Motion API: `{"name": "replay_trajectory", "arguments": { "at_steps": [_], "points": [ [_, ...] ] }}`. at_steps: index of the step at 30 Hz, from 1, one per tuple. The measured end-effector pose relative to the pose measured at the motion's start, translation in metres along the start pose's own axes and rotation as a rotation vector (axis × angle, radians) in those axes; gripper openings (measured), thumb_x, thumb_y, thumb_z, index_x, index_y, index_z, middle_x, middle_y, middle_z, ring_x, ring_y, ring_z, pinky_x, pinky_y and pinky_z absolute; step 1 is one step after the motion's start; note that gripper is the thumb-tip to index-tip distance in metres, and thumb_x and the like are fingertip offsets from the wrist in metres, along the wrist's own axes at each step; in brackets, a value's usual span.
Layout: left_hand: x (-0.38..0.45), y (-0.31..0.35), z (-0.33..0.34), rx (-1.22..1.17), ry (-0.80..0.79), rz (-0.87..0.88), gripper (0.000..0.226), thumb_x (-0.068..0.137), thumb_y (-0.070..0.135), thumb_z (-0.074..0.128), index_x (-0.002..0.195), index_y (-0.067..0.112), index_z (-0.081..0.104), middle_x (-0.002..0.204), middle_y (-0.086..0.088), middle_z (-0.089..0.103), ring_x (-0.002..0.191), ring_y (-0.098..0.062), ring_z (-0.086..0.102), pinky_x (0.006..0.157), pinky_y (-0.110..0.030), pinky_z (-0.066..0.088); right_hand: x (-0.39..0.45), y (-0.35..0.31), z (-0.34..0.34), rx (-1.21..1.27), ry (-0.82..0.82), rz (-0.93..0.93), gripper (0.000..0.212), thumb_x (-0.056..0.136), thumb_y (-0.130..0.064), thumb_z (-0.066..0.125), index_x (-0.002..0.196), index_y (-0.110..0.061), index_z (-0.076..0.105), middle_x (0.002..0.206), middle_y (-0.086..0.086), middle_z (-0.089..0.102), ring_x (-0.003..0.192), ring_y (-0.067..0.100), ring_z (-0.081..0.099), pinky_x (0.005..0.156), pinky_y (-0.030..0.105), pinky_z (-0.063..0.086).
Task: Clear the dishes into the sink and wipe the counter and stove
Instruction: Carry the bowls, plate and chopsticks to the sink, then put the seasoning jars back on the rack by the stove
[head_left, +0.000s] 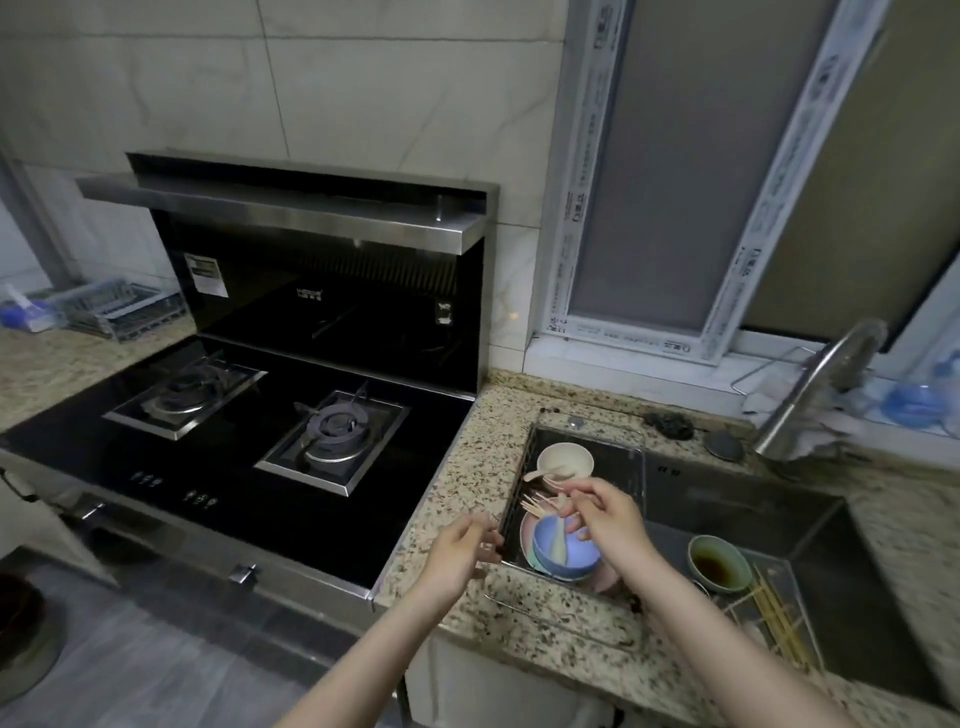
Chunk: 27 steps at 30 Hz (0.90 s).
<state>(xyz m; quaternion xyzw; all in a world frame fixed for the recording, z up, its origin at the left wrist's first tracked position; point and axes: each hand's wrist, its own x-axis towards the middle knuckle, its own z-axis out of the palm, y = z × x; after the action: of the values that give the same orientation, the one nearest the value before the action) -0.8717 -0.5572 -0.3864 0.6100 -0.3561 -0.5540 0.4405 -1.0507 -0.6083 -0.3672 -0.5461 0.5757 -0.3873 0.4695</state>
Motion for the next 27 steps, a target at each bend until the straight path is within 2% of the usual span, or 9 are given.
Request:
{"name": "replay_trajectory", "arguments": {
  "at_steps": [3, 6, 8, 11, 14, 18, 21, 23, 27],
  "points": [
    [-0.008, 0.004, 0.026, 0.053, -0.039, 0.021, 0.023, 0.097, 0.014, 0.041, 0.082, 0.013, 0.058, 0.076, -0.004, 0.062, 0.059, -0.017, 0.056, 0.052, -0.023, 0.032, -0.017, 0.004, -0.034, -0.006, 0.081, 0.008, 0.019, 0.097, -0.006, 0.044, 0.098, -0.007, 0.063, 0.067, 0.004, 0.062, 0.041, 0.002, 0.054, 0.042, 0.015, 0.04],
    [-0.018, 0.006, 0.056, 0.115, -0.079, 0.061, 0.021, 0.097, 0.014, 0.041, 0.088, 0.009, 0.059, 0.076, -0.003, 0.063, 0.059, -0.017, 0.056, 0.052, -0.022, 0.033, -0.04, 0.009, -0.067, -0.02, 0.143, 0.008, 0.019, 0.097, -0.007, 0.044, 0.097, -0.01, 0.062, 0.068, 0.004, 0.062, 0.047, 0.008, 0.055, 0.043, 0.015, 0.042],
    [-0.029, 0.004, 0.08, 0.154, -0.127, 0.079, 0.019, 0.096, 0.014, 0.041, 0.093, 0.008, 0.059, 0.078, -0.003, 0.064, 0.064, -0.018, 0.057, 0.055, -0.023, 0.035, -0.059, 0.014, -0.092, -0.025, 0.187, 0.024, 0.018, 0.097, -0.009, 0.043, 0.096, -0.014, 0.061, 0.071, 0.004, 0.064, 0.053, 0.013, 0.057, 0.046, 0.018, 0.043],
    [-0.055, 0.0, 0.121, 0.175, -0.191, 0.076, 0.018, 0.096, 0.015, 0.044, 0.09, 0.01, 0.06, 0.08, -0.005, 0.064, 0.063, -0.015, 0.057, 0.054, -0.023, 0.038, -0.092, 0.032, -0.134, -0.029, 0.25, 0.059, 0.019, 0.097, -0.012, 0.043, 0.098, -0.014, 0.062, 0.075, 0.005, 0.065, 0.057, 0.016, 0.057, 0.051, 0.022, 0.043],
    [-0.088, -0.013, 0.163, 0.175, -0.286, 0.038, 0.019, 0.097, 0.016, 0.041, 0.087, 0.012, 0.057, 0.079, -0.004, 0.061, 0.063, -0.015, 0.055, 0.051, -0.021, 0.038, -0.133, 0.057, -0.177, 0.008, 0.33, 0.097, 0.02, 0.097, -0.011, 0.044, 0.097, -0.013, 0.064, 0.073, 0.005, 0.065, 0.052, 0.011, 0.056, 0.046, 0.018, 0.042],
    [-0.132, -0.047, 0.213, 0.238, -0.386, 0.03, 0.016, 0.096, 0.018, 0.045, 0.092, 0.012, 0.059, 0.087, -0.007, 0.065, 0.068, -0.018, 0.06, 0.061, -0.027, 0.042, -0.202, 0.091, -0.229, 0.065, 0.46, 0.174, 0.018, 0.097, -0.009, 0.045, 0.088, -0.016, 0.059, 0.066, 0.005, 0.061, 0.041, 0.006, 0.052, 0.037, 0.014, 0.038],
    [-0.167, -0.073, 0.243, 0.271, -0.429, 0.034, 0.016, 0.096, 0.017, 0.045, 0.092, 0.013, 0.06, 0.084, -0.005, 0.062, 0.065, -0.015, 0.058, 0.057, -0.024, 0.039, -0.251, 0.12, -0.261, 0.044, 0.512, 0.225, 0.021, 0.096, -0.012, 0.046, 0.085, -0.023, 0.06, 0.069, 0.003, 0.064, 0.042, 0.003, 0.054, 0.04, 0.014, 0.039],
    [-0.191, -0.089, 0.261, 0.295, -0.475, 0.023, 0.017, 0.097, 0.017, 0.042, 0.093, 0.013, 0.058, 0.082, -0.003, 0.06, 0.066, -0.015, 0.056, 0.056, -0.024, 0.038, -0.282, 0.143, -0.277, 0.038, 0.539, 0.266, 0.019, 0.096, -0.013, 0.046, 0.087, -0.021, 0.06, 0.069, 0.002, 0.064, 0.041, 0.002, 0.053, 0.04, 0.014, 0.038],
    [-0.231, -0.113, 0.295, 0.377, -0.582, 0.01, 0.02, 0.098, 0.02, 0.039, 0.094, 0.014, 0.058, 0.091, -0.005, 0.062, 0.074, -0.019, 0.057, 0.062, -0.027, 0.041, -0.34, 0.171, -0.304, 0.123, 0.661, 0.34, 0.015, 0.095, -0.011, 0.047, 0.091, -0.011, 0.061, 0.065, 0.005, 0.061, 0.044, 0.011, 0.051, 0.038, 0.015, 0.036]
  ]
}}
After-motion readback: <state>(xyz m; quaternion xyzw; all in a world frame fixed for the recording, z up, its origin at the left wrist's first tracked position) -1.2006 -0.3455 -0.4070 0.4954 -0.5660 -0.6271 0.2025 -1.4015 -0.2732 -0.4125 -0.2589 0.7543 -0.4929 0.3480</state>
